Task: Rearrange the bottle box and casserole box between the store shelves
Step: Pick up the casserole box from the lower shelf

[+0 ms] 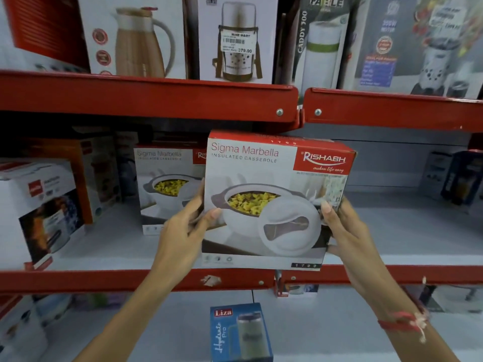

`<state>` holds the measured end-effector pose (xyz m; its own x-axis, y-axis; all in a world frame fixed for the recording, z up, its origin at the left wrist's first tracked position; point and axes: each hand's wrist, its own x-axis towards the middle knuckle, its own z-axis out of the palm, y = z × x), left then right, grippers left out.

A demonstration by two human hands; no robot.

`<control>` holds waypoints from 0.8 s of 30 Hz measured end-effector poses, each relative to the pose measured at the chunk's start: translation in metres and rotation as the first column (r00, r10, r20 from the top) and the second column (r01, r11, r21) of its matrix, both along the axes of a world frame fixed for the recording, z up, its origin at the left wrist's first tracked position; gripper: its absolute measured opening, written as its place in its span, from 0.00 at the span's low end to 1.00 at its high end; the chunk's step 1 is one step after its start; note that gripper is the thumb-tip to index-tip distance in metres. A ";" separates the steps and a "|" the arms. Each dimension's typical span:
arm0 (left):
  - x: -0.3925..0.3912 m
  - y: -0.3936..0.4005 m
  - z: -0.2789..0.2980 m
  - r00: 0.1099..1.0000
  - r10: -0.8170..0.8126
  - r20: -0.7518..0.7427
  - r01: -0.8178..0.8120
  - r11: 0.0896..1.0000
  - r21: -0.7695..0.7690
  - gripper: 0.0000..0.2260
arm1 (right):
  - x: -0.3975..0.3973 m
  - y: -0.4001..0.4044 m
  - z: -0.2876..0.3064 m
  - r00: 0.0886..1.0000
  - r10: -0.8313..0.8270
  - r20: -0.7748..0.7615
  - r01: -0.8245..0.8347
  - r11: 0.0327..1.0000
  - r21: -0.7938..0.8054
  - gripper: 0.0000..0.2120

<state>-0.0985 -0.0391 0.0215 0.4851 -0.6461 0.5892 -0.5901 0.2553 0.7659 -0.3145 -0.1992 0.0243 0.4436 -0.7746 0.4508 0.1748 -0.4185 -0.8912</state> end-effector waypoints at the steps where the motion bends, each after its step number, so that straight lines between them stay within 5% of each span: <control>1: 0.002 0.010 0.000 1.000 -0.017 -0.014 0.017 1.000 -0.010 0.24 | -0.002 0.006 0.001 1.000 0.024 -0.015 -0.024 1.000 -0.007 0.22; 12: 0.002 0.097 0.000 0.996 -0.063 -0.063 0.059 0.996 -0.069 0.20 | -0.030 0.072 0.021 0.983 0.173 -0.068 -0.173 0.985 -0.003 0.23; 24: 0.026 0.121 -0.006 0.998 -0.042 -0.050 0.038 0.997 -0.069 0.21 | 0.001 0.094 0.022 0.987 0.136 -0.081 -0.134 0.991 0.027 0.28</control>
